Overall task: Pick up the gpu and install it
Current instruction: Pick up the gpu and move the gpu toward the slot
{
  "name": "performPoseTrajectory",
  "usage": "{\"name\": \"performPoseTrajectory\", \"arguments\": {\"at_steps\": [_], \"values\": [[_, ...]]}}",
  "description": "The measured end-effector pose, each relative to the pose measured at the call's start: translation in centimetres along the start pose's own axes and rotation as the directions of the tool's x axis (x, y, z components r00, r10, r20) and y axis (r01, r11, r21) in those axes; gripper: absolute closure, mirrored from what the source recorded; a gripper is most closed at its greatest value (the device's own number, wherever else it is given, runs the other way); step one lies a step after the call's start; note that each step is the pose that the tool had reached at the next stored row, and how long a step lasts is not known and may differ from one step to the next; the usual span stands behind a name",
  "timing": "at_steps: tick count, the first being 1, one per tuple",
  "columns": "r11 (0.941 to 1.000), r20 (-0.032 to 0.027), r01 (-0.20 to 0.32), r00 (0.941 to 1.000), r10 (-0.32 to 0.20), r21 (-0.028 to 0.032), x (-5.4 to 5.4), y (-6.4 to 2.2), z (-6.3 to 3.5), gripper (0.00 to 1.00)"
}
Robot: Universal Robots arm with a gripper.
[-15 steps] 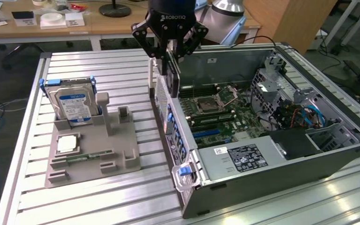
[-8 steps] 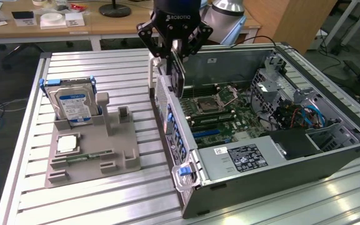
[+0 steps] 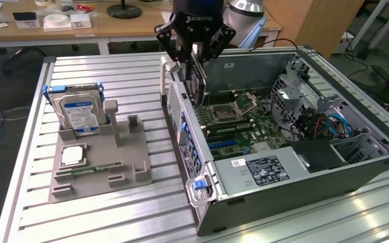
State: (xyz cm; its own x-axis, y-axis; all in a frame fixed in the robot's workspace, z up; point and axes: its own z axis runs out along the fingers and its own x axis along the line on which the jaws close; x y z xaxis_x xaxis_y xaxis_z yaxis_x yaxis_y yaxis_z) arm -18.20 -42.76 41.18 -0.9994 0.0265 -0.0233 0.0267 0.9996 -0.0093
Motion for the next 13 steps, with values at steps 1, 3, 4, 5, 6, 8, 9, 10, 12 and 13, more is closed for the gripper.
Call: {"name": "performPoseTrajectory", "arguments": {"at_steps": [1,3,4,5,6,8,9,10,12,13], "values": [[1.0,0.0,0.0,1.0,0.0,-0.0001,-0.2,0.0,0.01,0.72],[1.0,0.0,0.0,1.0,0.0,0.0,-0.5,0.01,0.01,0.72],[1.0,0.0,0.0,1.0,0.0,0.0,-0.7,0.02,0.02,0.72],[1.0,0.0,0.0,1.0,0.0,0.0,-1.0,0.02,0.02,0.72],[1.0,0.0,0.0,1.0,0.0,0.0,-1.2,0.03,0.03,0.72],[1.0,0.0,0.0,1.0,0.0,-0.0001,-1.7,0.05,0.05,0.72],[1.0,0.0,0.0,1.0,0.0,-0.0001,-1.9,0.05,0.05,0.72],[1.0,0.0,0.0,1.0,0.0,-0.0001,-2.1,0.06,0.05,0.72],[1.0,0.0,0.0,1.0,0.0,-0.0001,-2.5,0.07,0.06,0.72],[1.0,0.0001,0.0,1.0,0.0,-0.0001,-2.7,0.07,0.07,0.72]]}}
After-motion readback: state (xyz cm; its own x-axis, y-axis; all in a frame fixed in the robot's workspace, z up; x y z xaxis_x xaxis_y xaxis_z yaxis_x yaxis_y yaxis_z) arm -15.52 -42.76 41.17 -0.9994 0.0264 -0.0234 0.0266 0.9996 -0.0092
